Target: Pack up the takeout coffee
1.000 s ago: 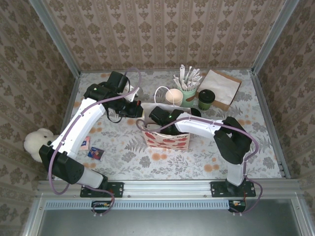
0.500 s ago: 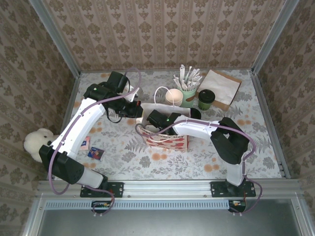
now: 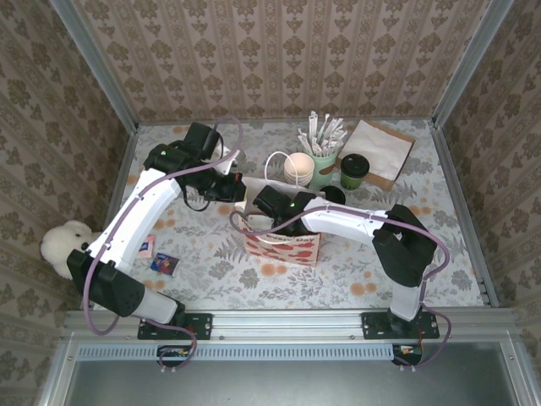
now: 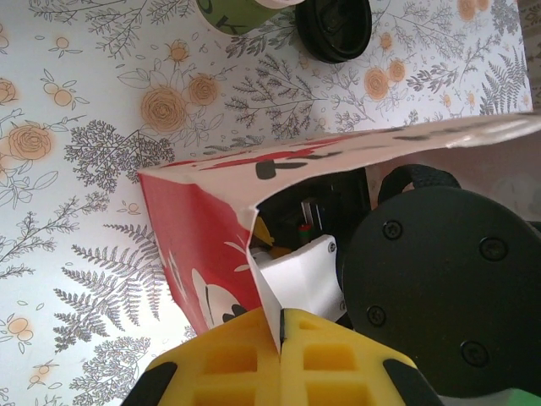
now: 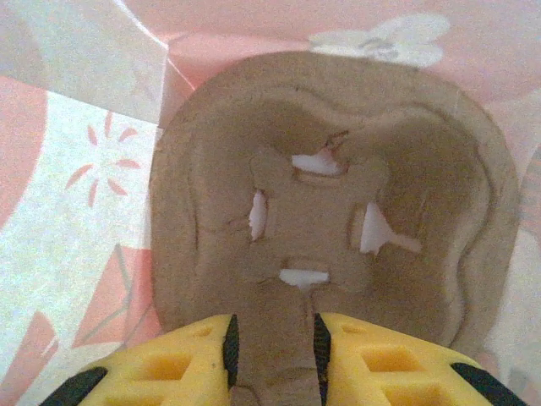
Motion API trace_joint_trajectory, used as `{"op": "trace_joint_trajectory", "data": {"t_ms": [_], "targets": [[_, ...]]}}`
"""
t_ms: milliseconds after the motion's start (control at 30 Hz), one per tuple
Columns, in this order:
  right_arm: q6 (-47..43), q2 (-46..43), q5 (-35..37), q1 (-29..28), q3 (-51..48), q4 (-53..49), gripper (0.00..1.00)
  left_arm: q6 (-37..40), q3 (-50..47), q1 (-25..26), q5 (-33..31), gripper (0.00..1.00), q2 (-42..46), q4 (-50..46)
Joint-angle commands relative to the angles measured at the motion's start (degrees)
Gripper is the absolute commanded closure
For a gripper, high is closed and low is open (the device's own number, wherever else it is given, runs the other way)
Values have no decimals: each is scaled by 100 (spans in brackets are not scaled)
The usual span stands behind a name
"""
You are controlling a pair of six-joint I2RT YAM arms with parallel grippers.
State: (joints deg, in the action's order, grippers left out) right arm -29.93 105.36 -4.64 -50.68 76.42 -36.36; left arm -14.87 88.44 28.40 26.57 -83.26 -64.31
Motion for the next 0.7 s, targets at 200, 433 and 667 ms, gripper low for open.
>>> {"op": "trace_joint_trajectory", "data": {"t_ms": [200, 433, 667], "targets": [[198, 159, -679, -45, -18, -603, 51, 81, 85, -23, 35, 99, 91, 112], [196, 192, 89, -49, -516, -127, 45, 55, -25, -28, 37, 99, 170, 145], [28, 300, 942, -65, -699, 263, 45, 55, -33, -27, 64, 99, 186, 138]]}}
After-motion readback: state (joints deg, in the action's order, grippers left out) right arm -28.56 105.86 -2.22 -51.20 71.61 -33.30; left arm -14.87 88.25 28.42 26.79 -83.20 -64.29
